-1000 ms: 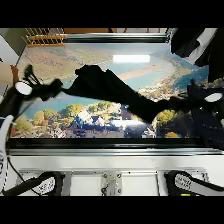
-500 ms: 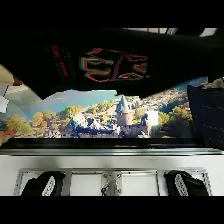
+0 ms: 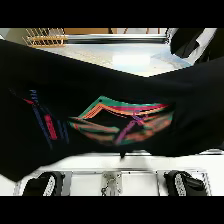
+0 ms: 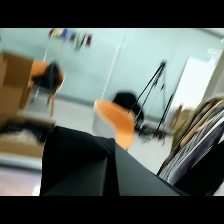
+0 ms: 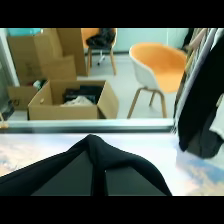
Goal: Fold the clothes and pants, and hang the long-sleeved shirts on hangers.
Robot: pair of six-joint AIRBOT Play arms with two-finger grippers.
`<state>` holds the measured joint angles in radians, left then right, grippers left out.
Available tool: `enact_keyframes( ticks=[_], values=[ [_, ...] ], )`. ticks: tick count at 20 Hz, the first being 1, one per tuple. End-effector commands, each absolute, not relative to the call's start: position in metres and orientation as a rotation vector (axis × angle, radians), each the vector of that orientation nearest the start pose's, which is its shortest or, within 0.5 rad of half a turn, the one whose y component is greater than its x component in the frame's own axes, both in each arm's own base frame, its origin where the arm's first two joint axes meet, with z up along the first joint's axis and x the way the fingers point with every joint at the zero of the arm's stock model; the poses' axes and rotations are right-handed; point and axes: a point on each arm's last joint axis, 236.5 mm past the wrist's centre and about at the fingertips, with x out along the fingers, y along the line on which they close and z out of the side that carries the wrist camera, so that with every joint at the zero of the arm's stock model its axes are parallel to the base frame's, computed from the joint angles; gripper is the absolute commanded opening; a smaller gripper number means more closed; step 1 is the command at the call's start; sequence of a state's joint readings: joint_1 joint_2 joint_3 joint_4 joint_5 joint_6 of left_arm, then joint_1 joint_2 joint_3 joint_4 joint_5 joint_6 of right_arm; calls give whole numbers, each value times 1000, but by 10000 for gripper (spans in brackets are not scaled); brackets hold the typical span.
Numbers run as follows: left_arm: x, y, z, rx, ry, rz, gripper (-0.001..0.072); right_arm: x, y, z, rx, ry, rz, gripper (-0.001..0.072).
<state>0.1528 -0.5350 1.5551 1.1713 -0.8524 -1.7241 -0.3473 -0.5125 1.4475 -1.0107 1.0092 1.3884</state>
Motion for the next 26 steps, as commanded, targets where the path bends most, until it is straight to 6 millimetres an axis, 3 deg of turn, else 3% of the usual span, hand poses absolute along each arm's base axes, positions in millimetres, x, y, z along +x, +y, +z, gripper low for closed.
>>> enact_keyframes(
  ticks=[1, 4, 7, 10, 12, 14, 16, 18, 21, 26],
  values=[
    [291, -17, 426, -416, 159, -78, 10, 276, 26, 397, 239, 228, 162, 11],
    [374, -12, 332, -452, 467, -48, 10, 333, 23, 316, 329, 532, 216, 11],
    [448, -4, 221, -496, 735, -1, 10, 395, 29, 219, 374, 816, 247, 11],
    [493, -4, 106, -565, 968, 30, 10, 446, 36, 120, 425, 1019, 231, 11],
    [518, -11, 49, -649, 1032, 31, 10, 481, 38, 69, 459, 1065, 206, 11],
    [546, -18, 24, -752, 992, 18, 10, 512, 38, 39, 470, 1061, 187, 11],
    [568, -17, 10, -824, 934, 29, 10, 542, 34, 25, 478, 1013, 164, 11],
    [578, -16, -2, -863, 914, 42, 10, 555, 28, 17, 492, 989, 137, 11],
    [577, -6, -11, -867, 929, 62, 10, 559, 15, 15, 480, 975, 104, 11],
    [560, 7, 0, -770, 965, 33, 10, 525, -13, 14, 347, 1044, 2, 10]
  ],
)
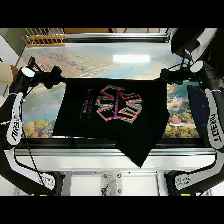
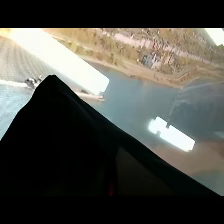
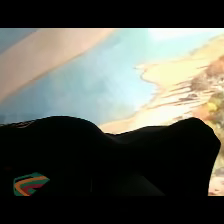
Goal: Fold the clothes and pants, and hang the long-sleeved shirts on hangers.
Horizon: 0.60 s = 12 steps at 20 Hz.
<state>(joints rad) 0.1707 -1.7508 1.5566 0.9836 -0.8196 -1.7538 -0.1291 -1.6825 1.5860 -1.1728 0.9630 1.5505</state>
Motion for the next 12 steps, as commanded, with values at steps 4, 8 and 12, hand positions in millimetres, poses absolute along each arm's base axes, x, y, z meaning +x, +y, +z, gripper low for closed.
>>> enact_keyframes(
  ticks=[4, 8, 12],
  values=[
    [532, 9, -21, -591, 1101, 55, 10, 481, -4, -10, 323, 1133, 1, 10],
    [510, 8, -43, -553, 1185, 84, 10, 440, 5, -50, 317, 1231, -6, 11],
    [469, 1, -92, -593, 1309, 123, 10, 412, 13, -79, 321, 1319, -4, 12]
  ],
)
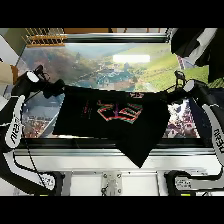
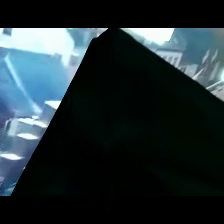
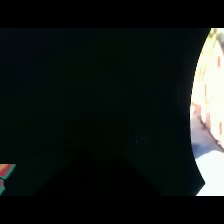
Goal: Fold the clothes and pants, and hang the long-sleeved shirts on hangers.
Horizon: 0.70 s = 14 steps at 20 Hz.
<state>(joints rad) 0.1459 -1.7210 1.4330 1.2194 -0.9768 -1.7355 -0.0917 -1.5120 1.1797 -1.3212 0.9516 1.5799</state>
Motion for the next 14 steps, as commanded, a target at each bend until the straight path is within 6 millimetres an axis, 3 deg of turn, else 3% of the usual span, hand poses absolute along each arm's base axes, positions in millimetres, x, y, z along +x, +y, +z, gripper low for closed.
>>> enact_keyframes(
  ticks=[1, 4, 5, 6, 7, 8, 11, 13, 14],
  values=[
    [463, -1, -100, -593, 1324, 126, 10, 408, 15, -83, 318, 1332, -2, 13],
    [453, -4, -110, -595, 1349, 130, 10, 405, 18, -85, 330, 1342, 3, 25],
    [452, -5, -110, -596, 1358, 129, 11, 406, 20, -84, 339, 1341, 5, 80],
    [452, -5, -107, -593, 1352, 128, 27, 407, 22, -82, 353, 1336, 9, 354],
    [455, -4, -99, -590, 1329, 125, 293, 408, 23, -78, 363, 1326, 12, 575],
    [460, -1, -86, -589, 1291, 123, 522, 410, 22, -68, 365, 1304, 13, 585],
    [460, 23, -27, -565, 1170, 139, 533, 405, 3, -16, 334, 1205, -6, 586],
    [429, 47, -14, -549, 1167, 192, 533, 387, -8, 20, 312, 1165, -15, 585],
    [408, 56, -18, -547, 1187, 222, 533, 378, -10, 35, 306, 1143, -14, 586]
  ],
)
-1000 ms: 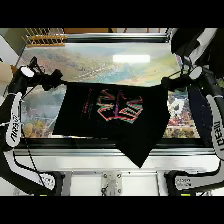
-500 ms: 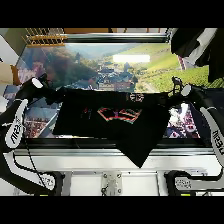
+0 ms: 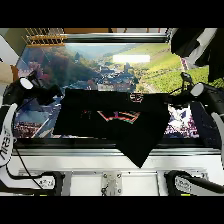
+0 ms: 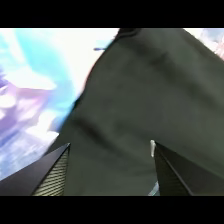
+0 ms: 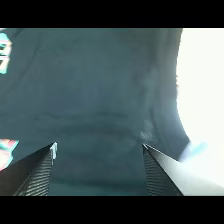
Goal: Fold the clothes and pants, and hang the long-sleeved shirts on hangers.
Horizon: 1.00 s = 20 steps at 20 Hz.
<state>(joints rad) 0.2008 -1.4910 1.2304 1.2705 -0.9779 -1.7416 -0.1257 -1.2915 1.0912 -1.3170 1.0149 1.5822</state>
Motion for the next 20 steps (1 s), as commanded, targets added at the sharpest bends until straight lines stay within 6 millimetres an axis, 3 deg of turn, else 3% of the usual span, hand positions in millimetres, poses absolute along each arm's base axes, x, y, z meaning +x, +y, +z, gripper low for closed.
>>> enact_keyframes(
  ticks=[1, 5, 8, 13, 18, 19, 20],
  values=[
    [383, 62, -27, -568, 1213, 254, 533, 373, -11, 47, 303, 1116, -14, 586],
    [285, 66, -82, -693, 1329, 371, 533, 357, -4, 80, 302, 1021, 3, 586],
    [251, 61, -106, -831, 1330, 431, 533, 355, 0, 89, 314, 998, 15, 586],
    [251, 43, -122, -930, 1287, 432, 532, 356, 9, 91, 352, 994, 42, 586],
    [288, 6, -124, -943, 1287, 336, 531, 355, 9, 91, 352, 995, 42, 586],
    [298, -1, -123, -951, 1283, 318, 422, 355, 9, 91, 352, 995, 41, 586],
    [306, -7, -122, -945, 1279, 300, 229, 355, 9, 90, 351, 996, 41, 586]
  ],
)
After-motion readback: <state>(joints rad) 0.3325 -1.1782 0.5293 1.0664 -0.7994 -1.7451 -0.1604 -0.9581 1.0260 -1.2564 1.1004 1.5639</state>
